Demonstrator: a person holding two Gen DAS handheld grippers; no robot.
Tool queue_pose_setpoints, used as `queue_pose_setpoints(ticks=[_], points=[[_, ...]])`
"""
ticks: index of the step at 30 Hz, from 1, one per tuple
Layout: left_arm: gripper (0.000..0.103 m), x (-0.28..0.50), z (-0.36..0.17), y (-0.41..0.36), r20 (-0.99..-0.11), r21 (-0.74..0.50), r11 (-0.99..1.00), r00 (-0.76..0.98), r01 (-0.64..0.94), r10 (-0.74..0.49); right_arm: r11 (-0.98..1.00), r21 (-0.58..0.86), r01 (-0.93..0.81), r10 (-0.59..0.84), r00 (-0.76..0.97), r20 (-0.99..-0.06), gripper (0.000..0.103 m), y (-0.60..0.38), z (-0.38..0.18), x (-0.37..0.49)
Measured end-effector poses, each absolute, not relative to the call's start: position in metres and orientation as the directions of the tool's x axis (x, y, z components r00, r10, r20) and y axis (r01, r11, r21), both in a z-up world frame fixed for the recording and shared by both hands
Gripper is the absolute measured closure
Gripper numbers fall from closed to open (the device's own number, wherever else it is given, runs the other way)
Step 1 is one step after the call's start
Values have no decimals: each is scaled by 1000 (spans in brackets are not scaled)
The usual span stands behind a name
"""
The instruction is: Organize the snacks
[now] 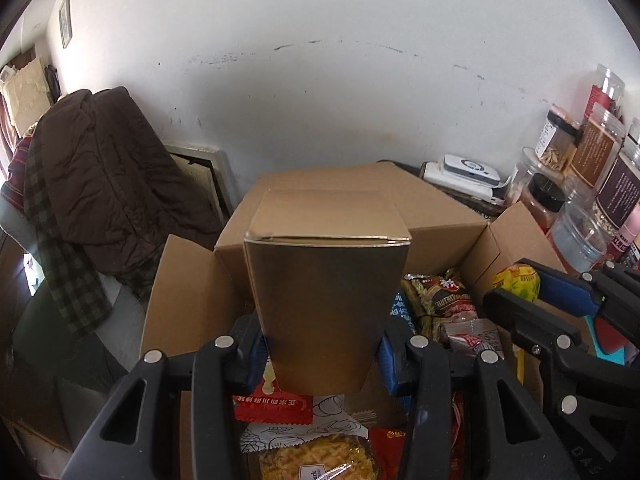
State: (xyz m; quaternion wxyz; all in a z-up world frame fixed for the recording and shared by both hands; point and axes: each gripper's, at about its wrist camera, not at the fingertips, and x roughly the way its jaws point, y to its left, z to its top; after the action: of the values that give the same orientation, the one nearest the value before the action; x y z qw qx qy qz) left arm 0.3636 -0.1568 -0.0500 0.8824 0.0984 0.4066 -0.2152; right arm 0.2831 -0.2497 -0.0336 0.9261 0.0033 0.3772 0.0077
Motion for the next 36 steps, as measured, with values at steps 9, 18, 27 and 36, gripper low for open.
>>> queue_pose_setpoints(ticks=[9, 18, 27, 36], points=[[57, 367, -64, -166, -815, 50, 894, 535, 445, -221, 998, -54, 40, -67, 680, -730, 65, -254, -45, 290], [49, 358, -58, -167, -800, 104, 896, 572, 432, -183, 998, -36, 44, -56, 673, -738, 65, -257, -44, 286], [48, 334, -21, -159, -755, 113, 896, 624, 429, -203, 997, -54, 49, -72, 696, -714, 65, -250, -19, 262], [48, 297, 33, -137, -697, 89, 904, 674, 419, -244, 998, -49, 28, -53, 762, -645, 65, -239, 36, 222]])
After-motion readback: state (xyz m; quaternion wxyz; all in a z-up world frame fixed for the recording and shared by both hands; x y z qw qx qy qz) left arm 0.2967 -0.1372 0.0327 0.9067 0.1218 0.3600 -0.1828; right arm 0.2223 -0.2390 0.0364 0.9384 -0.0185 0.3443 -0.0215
